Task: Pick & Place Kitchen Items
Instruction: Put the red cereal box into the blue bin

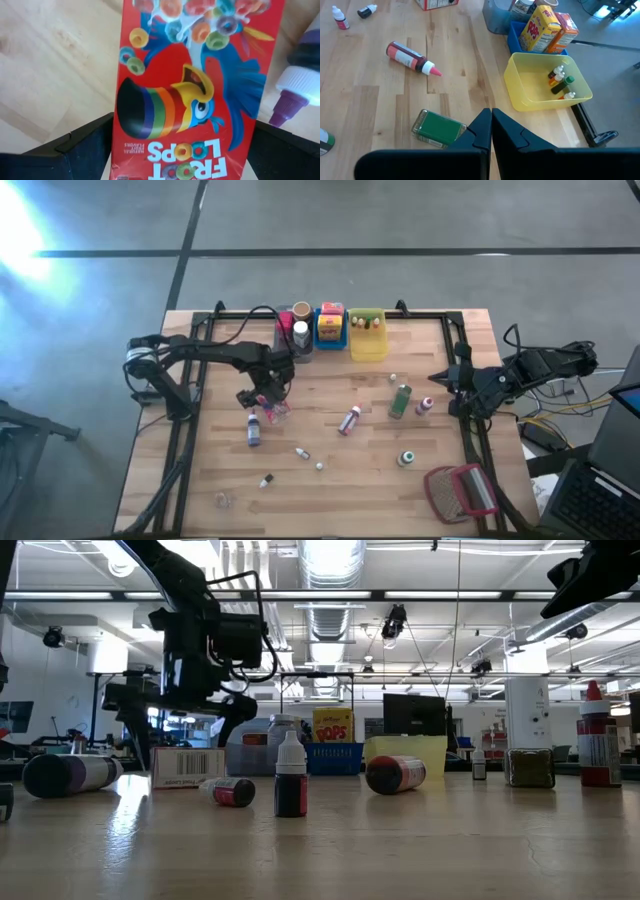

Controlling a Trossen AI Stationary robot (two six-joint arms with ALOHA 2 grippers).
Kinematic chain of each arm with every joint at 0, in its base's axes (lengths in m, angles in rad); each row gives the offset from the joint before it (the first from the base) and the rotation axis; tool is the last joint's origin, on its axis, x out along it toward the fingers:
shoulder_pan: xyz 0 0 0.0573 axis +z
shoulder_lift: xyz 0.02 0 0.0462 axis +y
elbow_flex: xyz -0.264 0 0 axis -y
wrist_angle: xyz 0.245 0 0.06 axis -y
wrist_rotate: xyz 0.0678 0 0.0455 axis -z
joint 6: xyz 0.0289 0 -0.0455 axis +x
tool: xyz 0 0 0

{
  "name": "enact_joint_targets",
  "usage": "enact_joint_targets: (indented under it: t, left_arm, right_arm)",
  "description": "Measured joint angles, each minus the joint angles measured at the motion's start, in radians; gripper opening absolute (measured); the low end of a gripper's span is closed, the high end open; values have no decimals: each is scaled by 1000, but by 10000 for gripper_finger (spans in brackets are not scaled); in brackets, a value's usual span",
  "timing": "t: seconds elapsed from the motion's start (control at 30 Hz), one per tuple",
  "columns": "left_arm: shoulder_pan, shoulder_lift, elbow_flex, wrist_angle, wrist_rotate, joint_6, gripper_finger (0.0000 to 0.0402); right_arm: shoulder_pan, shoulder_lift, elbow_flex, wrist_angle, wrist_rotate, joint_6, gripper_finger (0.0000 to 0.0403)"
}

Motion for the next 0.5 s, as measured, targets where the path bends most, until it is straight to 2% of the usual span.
enact_joint_targets:
  t: [0.13,0.5]
  left_arm:
    - [6,0,0,0,31,-8,400]
    - [17,0,0,0,28,-23,398]
  right_arm:
    - [0,0,0,0,0,0,8]
    - [0,0,0,0,0,0,8]
